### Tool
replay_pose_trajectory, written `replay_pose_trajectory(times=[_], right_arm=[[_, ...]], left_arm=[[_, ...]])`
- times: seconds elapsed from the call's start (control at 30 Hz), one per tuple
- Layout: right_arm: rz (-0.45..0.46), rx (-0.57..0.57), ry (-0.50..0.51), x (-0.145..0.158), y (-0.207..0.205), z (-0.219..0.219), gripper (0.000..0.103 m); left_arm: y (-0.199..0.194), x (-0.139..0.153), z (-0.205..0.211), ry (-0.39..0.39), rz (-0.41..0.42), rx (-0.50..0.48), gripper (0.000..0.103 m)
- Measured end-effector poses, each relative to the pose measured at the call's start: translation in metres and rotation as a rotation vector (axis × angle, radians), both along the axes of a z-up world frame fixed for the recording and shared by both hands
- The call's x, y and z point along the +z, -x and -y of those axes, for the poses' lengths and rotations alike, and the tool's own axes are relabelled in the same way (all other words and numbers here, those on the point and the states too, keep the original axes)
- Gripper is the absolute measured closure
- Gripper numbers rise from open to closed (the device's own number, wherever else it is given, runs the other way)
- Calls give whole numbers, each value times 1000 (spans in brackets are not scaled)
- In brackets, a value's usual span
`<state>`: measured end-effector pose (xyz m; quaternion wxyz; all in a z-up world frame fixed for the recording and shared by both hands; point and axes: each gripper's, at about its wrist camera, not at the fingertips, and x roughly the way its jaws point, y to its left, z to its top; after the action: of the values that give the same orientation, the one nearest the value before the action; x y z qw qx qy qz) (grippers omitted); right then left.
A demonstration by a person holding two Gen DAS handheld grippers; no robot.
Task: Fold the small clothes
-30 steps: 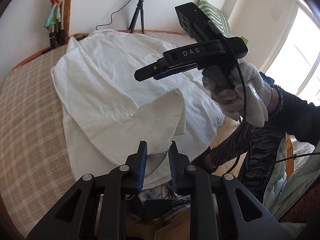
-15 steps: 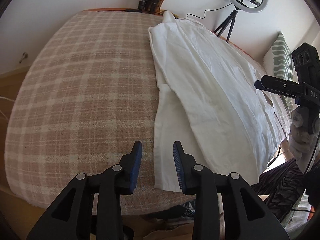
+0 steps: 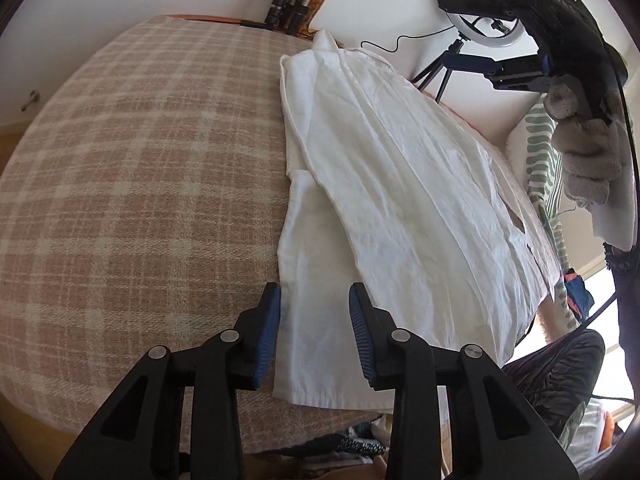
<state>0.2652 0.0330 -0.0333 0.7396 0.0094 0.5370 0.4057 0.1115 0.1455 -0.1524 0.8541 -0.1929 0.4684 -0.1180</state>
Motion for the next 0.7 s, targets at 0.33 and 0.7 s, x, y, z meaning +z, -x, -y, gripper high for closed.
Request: replay_pose_trajectory(times=[0.33, 0.7], right_arm=[[-70, -73, 171, -74, -55, -84, 18], [31, -23, 405, -116, -65, -139, 38]], left_arm=[[4, 6, -5, 127, 29, -34, 100], [9, 6, -11, 179, 24, -36, 101]])
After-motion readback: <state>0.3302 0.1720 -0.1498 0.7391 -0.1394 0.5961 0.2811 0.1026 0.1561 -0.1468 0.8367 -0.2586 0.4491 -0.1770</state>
